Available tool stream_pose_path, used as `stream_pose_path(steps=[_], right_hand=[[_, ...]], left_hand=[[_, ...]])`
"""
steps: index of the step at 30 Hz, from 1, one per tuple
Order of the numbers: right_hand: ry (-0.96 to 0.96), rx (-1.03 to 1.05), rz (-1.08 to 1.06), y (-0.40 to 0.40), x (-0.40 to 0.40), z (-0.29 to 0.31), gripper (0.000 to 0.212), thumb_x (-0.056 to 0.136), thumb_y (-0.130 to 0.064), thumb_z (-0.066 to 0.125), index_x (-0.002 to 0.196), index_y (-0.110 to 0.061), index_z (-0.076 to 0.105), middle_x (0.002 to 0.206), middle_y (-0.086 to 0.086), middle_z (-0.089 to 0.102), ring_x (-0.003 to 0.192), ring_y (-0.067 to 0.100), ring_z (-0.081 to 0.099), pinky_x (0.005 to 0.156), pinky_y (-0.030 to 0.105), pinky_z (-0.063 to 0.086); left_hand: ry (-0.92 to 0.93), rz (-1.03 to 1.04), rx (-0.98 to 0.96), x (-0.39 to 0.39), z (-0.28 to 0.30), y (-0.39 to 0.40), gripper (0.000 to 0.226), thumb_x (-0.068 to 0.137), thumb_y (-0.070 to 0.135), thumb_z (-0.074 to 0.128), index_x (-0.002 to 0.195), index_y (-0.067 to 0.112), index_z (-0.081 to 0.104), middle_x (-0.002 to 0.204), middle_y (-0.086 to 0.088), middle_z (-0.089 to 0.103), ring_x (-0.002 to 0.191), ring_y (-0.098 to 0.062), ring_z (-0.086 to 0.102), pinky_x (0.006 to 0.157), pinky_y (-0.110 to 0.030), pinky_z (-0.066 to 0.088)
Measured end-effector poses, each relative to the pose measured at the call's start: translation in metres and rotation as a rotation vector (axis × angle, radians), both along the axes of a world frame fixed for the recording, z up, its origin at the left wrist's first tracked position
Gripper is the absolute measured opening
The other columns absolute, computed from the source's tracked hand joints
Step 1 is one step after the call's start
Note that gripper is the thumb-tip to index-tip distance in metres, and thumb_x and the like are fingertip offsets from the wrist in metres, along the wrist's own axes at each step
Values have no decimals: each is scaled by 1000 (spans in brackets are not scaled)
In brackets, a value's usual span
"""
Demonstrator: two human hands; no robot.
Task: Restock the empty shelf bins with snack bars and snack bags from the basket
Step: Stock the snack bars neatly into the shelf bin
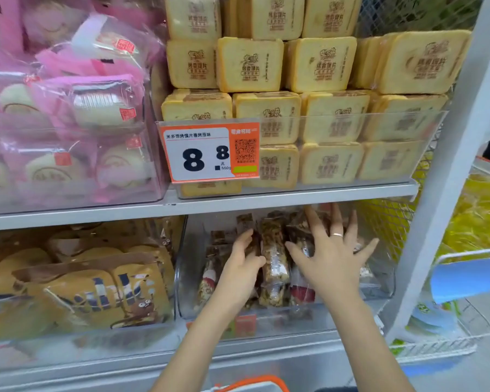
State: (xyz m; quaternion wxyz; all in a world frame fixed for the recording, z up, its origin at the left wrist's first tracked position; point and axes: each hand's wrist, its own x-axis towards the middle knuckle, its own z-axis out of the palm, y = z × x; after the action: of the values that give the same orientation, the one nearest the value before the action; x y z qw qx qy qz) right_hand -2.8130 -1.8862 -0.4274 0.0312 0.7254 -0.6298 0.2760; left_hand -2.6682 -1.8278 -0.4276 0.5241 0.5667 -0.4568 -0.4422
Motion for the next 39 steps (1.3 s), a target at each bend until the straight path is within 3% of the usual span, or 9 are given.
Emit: stream_pose_path(steps=[5,9,12,16,22,26,31,36,39], right_hand=[[-26,-60,81,13,5,6,63,82,-71,29,141,-48,31,158,3,18,146,33,-1,105,72,-3],[102,-40,96,23,9,-2,76,69,-78,49,139,-51,32,160,0,6,145,34,-8,102,73,-1],[102,13,70,21,4,-2,75,67,-66,64,135,-49,38,160,-3,0,145,31,-12,104,71,-2],[50,0,57,23,9,-1,67,63,-52,72,126,-40,50,160,0,8,145,34,-6,102,73,-2],[21,12,53,23,10,0,68,63,-49,72,126,-41,49,160,-2,7,145,31,-7,103,72,-2],[21,29,65,20,9,1,69,64,-52,70,128,-43,46,160,-3,6,145,30,-8,104,71,-3],[7,34,40,18,10,5,66,63,-48,73,124,-44,46,159,-2,10,145,31,-5,104,72,0],[18,31,44,16,8,4,63,64,-47,71,123,-42,48,159,0,12,145,32,-3,103,73,2],[26,25,52,16,7,4,63,64,-48,72,122,-40,50,159,0,13,145,33,-1,103,73,2]], left_hand=[[-165,-153,72,-2,-1,4,53,91,-5,40,138,19,48,142,5,47,133,-7,39,115,-32,29],[-227,-101,91,10,3,8,56,81,-15,35,110,18,70,124,4,62,121,-9,53,110,-33,36],[-414,167,51,27,3,12,51,86,-10,35,94,24,72,105,-3,69,84,-18,63,78,-28,51],[-592,281,230,48,-9,-3,38,93,9,41,130,11,51,100,-10,63,60,-17,53,49,-24,39],[-610,24,327,46,-17,-48,51,99,37,39,146,19,30,144,-10,42,125,-30,46,87,-27,35],[-436,43,388,47,-16,-65,44,100,35,34,140,18,42,143,-7,44,127,-28,44,96,-32,34],[-628,27,428,62,-25,-82,41,101,8,27,138,8,43,141,-13,45,124,-28,46,92,-26,37],[-734,-18,506,72,-39,-88,51,102,14,24,152,20,15,160,-6,-2,146,-27,-2,116,-35,11],[-789,-88,559,76,-44,-91,50,103,33,20,152,29,11,159,-1,-7,146,-27,-8,118,-43,2]])
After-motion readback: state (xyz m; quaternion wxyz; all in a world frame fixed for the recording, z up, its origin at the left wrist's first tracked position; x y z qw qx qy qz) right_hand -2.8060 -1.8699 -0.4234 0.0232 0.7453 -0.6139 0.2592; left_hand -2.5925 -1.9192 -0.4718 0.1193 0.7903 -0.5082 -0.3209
